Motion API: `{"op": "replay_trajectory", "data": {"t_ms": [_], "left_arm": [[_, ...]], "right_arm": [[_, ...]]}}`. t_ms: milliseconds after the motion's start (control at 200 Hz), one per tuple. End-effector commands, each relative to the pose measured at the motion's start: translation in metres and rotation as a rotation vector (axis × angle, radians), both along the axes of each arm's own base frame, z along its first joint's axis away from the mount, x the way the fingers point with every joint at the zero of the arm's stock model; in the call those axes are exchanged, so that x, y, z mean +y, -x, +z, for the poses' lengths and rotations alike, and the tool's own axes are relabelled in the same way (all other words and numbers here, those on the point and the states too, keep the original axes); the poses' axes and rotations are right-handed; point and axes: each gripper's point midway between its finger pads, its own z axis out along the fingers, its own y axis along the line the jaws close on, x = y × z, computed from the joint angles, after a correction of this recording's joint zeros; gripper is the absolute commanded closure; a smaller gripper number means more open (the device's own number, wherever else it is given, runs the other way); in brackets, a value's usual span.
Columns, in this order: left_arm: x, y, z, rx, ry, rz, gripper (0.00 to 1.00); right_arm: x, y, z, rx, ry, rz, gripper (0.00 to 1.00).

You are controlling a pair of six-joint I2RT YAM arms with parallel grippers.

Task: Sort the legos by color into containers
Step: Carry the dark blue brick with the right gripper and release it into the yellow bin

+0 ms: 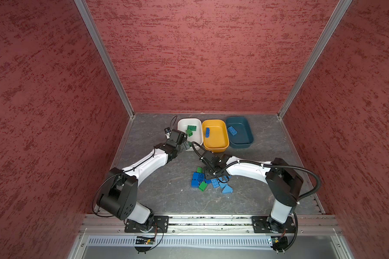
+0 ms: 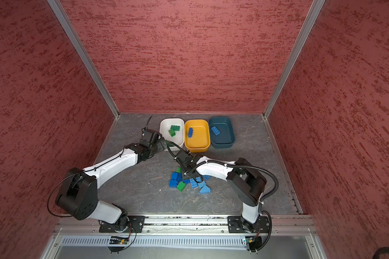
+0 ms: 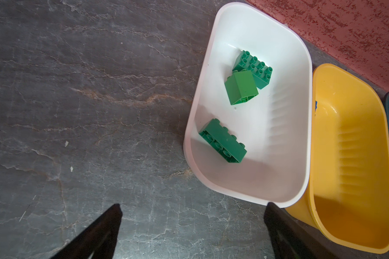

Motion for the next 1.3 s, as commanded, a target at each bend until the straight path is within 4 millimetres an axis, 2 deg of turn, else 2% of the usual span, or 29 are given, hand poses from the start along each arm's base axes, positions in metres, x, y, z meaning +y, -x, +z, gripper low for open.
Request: {"op": "replay_trajectory", "data": {"t_ms": [0,80,180,265,366,536,711,817,932,1007,1097,1192,1297], "left_arm": [[-0.002,-0.001,0.001,-0.008,0.022,0.003,0.01],[-0.002,0.0,0.003,-0.011,0.021,0.003,0.0],[-0.014,0.004,0.025,-0.093,-0.027,-0.059,0.01],[-0.028,0.005,0.043,-0.162,-0.051,-0.122,0.01],[-0.041,0.008,0.049,-0.193,-0.059,-0.179,0.01],[-0.069,0.011,0.067,-0.3,-0.042,-0.272,0.01],[-0.103,0.019,0.086,-0.321,0.119,-0.345,0.01],[-0.123,0.026,0.084,-0.283,0.216,-0.403,0.01],[-0.132,0.029,0.071,-0.244,0.238,-0.428,0.0],[-0.13,0.028,0.067,-0.241,0.236,-0.411,0.0],[-0.125,0.028,0.072,-0.271,0.23,-0.395,0.0],[-0.118,0.027,0.08,-0.317,0.223,-0.379,0.01],[-0.114,0.03,0.086,-0.349,0.223,-0.379,0.0]], "right_arm": [[0.007,-0.003,-0.002,-0.007,0.004,0.015,0.54],[0.008,-0.005,0.005,-0.026,-0.013,0.011,0.61],[0.008,-0.01,0.027,-0.095,-0.059,0.009,0.65],[0.015,-0.014,0.056,-0.181,-0.165,0.052,0.66],[0.017,-0.021,0.09,-0.271,-0.293,0.052,0.67],[-0.006,-0.06,0.128,-0.423,-0.35,-0.056,0.68],[-0.03,-0.102,0.143,-0.511,-0.388,-0.173,0.68],[-0.039,-0.135,0.145,-0.54,-0.426,-0.218,0.68],[-0.048,-0.171,0.139,-0.563,-0.414,-0.244,0.67],[-0.053,-0.196,0.128,-0.545,-0.366,-0.259,0.67],[-0.055,-0.222,0.113,-0.525,-0.277,-0.26,0.66],[-0.055,-0.24,0.096,-0.503,-0.175,-0.231,0.66],[-0.044,-0.255,0.079,-0.467,-0.128,-0.166,0.65]]}}
